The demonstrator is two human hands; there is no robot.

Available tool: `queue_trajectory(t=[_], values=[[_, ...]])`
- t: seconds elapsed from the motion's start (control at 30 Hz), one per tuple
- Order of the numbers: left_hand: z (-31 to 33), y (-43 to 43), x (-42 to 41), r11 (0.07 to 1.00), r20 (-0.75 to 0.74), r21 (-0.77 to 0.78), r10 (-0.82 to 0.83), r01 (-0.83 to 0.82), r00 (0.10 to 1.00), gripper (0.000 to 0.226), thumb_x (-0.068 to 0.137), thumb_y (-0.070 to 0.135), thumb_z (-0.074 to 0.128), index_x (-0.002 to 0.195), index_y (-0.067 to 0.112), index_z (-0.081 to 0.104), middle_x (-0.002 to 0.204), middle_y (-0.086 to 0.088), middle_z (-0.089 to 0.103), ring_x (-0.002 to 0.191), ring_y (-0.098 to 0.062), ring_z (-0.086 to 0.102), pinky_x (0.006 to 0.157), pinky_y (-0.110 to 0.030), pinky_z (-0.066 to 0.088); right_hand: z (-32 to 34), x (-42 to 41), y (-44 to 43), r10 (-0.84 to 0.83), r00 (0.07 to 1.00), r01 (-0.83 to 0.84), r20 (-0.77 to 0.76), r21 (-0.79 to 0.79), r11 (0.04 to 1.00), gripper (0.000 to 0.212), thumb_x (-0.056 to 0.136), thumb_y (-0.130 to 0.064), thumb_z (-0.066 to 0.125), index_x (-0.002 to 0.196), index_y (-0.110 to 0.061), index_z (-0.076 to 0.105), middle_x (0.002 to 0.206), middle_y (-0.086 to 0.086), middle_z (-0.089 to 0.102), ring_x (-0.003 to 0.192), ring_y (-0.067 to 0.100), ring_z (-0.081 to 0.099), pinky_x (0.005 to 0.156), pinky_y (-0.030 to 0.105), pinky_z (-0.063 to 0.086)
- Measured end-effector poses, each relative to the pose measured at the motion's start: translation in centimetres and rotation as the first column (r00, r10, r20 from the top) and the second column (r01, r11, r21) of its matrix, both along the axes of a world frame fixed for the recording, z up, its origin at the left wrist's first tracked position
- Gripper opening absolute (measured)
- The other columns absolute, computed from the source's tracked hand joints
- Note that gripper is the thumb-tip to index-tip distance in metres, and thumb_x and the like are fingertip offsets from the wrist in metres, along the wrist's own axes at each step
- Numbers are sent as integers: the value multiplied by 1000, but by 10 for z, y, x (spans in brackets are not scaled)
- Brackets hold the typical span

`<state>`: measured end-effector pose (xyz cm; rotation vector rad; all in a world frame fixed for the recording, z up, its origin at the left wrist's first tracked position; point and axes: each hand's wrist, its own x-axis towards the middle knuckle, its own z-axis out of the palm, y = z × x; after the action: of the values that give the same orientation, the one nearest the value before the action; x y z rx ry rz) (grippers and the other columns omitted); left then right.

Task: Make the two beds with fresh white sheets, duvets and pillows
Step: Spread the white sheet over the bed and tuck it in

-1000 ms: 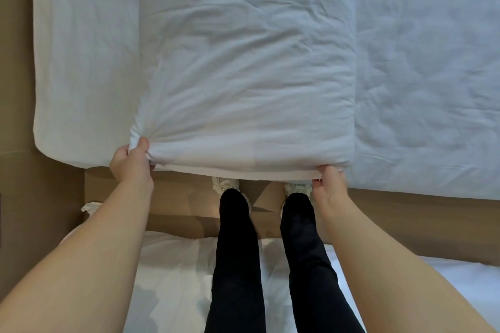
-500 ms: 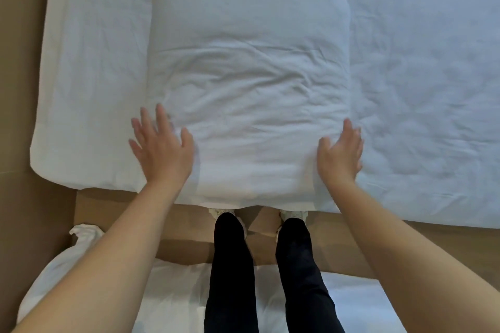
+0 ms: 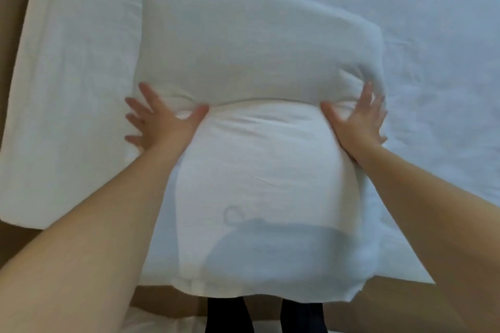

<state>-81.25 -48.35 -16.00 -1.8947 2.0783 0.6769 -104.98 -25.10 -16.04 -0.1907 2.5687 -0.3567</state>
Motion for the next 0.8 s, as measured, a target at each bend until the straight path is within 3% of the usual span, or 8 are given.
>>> queue_trajectory(t=[0.1, 0.2, 0.27, 0.4, 0.47, 0.6, 0.73, 0.8], values=[[-15, -14, 34, 934, 11, 263, 246, -240, 969, 154, 38, 89, 67, 152, 24, -13, 155, -20, 21, 143, -38, 22, 115, -57, 20, -6, -17, 32, -242, 914, 279, 326, -70, 958, 130, 58, -75, 71, 153, -35, -8, 157, 10, 25, 139, 32, 34, 115, 44, 27], [-27, -29, 33, 866, -33, 413, 322, -281, 946, 166, 17, 87, 70, 151, 20, -1, 153, -14, 30, 139, -34, 32, 114, -49, 29, -22, -33, 47, -344, 804, 439, 484, -95, 893, 111, 74, -49, 79, 154, -22, 6, 143, 5, 43, 116, 23, 50, 98, 35, 41], [-38, -34, 29, 852, -66, 447, 337, -274, 939, 167, 14, 83, 72, 151, 18, 2, 154, -11, 31, 140, -30, 33, 115, -46, 29, -44, -32, 57, -347, 784, 464, 515, -115, 878, 109, 67, -51, 80, 150, -18, 18, 137, 5, 50, 108, 21, 56, 90, 33, 46], [-74, -43, 20, 866, -166, 441, 337, -236, 927, 163, 20, 82, 74, 153, 19, 3, 157, -5, 26, 142, -25, 30, 117, -41, 25, -85, -39, 60, -343, 806, 475, 482, -181, 861, 103, 68, -50, 82, 148, -17, 26, 128, 1, 51, 109, 21, 56, 88, 32, 46], [-84, -42, 18, 885, -230, 408, 337, -224, 913, 156, 29, 81, 78, 153, 20, 6, 157, -3, 28, 141, -23, 32, 115, -38, 28, -96, -42, 57, -323, 808, 480, 493, -233, 846, 114, 54, -60, 86, 145, -17, 32, 128, -2, 55, 108, 18, 59, 88, 30, 49], [-78, -27, 19, 873, -230, 382, 409, -305, 883, 121, 61, 62, 81, 147, 8, 17, 150, -8, 37, 133, -25, 42, 102, -35, 36, -89, -36, 72, -363, 810, 513, 460, -257, 819, 91, 68, -48, 84, 140, -10, 42, 127, 2, 59, 97, 13, 59, 63, 14, 48], [-29, -16, 15, 879, -226, 335, 425, -340, 876, 105, 70, 60, 76, 143, 6, 23, 142, -13, 44, 125, -30, 48, 90, -36, 39, -63, -25, 72, -397, 774, 573, 494, -277, 772, 79, 82, -46, 74, 140, -10, 35, 120, -1, 49, 105, 16, 48, 85, 30, 36], [0, -13, 14, 879, -258, 325, 437, -348, 862, 104, 70, 60, 76, 143, 6, 23, 140, -13, 46, 123, -29, 50, 87, -36, 40, -38, -21, 65, -344, 784, 542, 517, -300, 785, 93, 70, -60, 76, 139, -8, 41, 127, 1, 55, 105, 17, 51, 85, 30, 36]])
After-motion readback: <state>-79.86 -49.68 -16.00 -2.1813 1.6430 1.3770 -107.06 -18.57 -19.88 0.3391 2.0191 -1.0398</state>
